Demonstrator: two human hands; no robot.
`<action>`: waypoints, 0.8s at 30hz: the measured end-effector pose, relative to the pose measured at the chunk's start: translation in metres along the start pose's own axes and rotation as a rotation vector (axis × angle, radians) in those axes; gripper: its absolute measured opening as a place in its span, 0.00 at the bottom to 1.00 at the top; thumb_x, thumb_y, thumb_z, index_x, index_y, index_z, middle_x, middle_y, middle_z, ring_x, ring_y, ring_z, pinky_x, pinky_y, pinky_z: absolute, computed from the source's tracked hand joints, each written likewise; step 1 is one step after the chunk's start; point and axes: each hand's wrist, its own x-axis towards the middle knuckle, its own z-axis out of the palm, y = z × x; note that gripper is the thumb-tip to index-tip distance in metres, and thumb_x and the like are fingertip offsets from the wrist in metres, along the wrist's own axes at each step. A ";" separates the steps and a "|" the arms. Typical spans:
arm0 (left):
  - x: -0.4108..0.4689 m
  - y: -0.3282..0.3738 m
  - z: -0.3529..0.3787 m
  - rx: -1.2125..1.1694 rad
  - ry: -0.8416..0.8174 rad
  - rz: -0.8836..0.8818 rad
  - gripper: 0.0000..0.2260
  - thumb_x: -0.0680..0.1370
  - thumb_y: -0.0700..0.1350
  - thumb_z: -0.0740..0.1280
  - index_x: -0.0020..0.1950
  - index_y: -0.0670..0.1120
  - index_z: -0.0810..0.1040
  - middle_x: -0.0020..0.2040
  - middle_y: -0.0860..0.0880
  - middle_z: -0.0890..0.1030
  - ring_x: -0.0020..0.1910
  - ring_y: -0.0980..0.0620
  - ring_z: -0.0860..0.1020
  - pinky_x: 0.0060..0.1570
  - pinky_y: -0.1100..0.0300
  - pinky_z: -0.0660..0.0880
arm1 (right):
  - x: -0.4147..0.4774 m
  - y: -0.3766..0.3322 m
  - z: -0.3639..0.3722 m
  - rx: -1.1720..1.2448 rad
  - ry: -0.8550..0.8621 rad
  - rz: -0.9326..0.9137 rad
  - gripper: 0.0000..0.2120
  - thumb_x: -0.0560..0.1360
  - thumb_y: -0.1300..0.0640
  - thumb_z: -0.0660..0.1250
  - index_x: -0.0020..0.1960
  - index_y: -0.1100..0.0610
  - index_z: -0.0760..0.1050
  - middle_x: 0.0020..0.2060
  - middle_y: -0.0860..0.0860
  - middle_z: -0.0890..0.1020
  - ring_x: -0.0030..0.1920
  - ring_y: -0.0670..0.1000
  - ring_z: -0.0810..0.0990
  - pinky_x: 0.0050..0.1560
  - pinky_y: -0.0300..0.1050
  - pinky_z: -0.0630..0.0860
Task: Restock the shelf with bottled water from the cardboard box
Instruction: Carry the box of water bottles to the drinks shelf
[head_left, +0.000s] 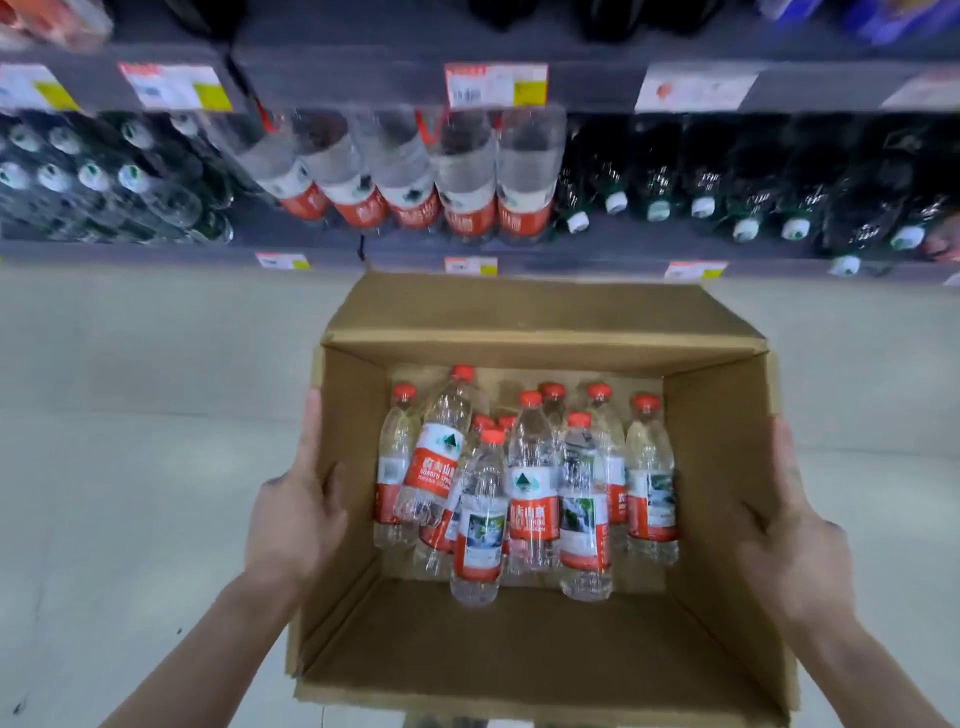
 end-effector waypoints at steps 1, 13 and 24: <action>0.006 -0.006 0.010 0.002 -0.021 0.005 0.46 0.83 0.44 0.68 0.82 0.70 0.36 0.28 0.49 0.76 0.23 0.54 0.70 0.36 0.55 0.74 | 0.003 0.003 0.013 -0.010 -0.003 0.003 0.49 0.80 0.60 0.68 0.79 0.28 0.37 0.31 0.53 0.74 0.28 0.41 0.67 0.42 0.46 0.71; 0.078 -0.059 0.115 -0.027 -0.033 -0.051 0.45 0.85 0.43 0.65 0.81 0.71 0.33 0.34 0.44 0.80 0.28 0.51 0.74 0.40 0.54 0.76 | 0.073 -0.005 0.124 0.018 -0.040 0.067 0.48 0.81 0.61 0.65 0.77 0.23 0.37 0.30 0.56 0.78 0.29 0.58 0.77 0.39 0.48 0.75; 0.139 -0.045 0.116 0.017 -0.016 -0.037 0.48 0.84 0.42 0.67 0.78 0.75 0.32 0.29 0.54 0.72 0.26 0.53 0.73 0.37 0.56 0.73 | 0.116 -0.019 0.130 -0.010 0.007 0.057 0.49 0.79 0.62 0.66 0.77 0.24 0.40 0.28 0.48 0.73 0.28 0.54 0.74 0.40 0.48 0.74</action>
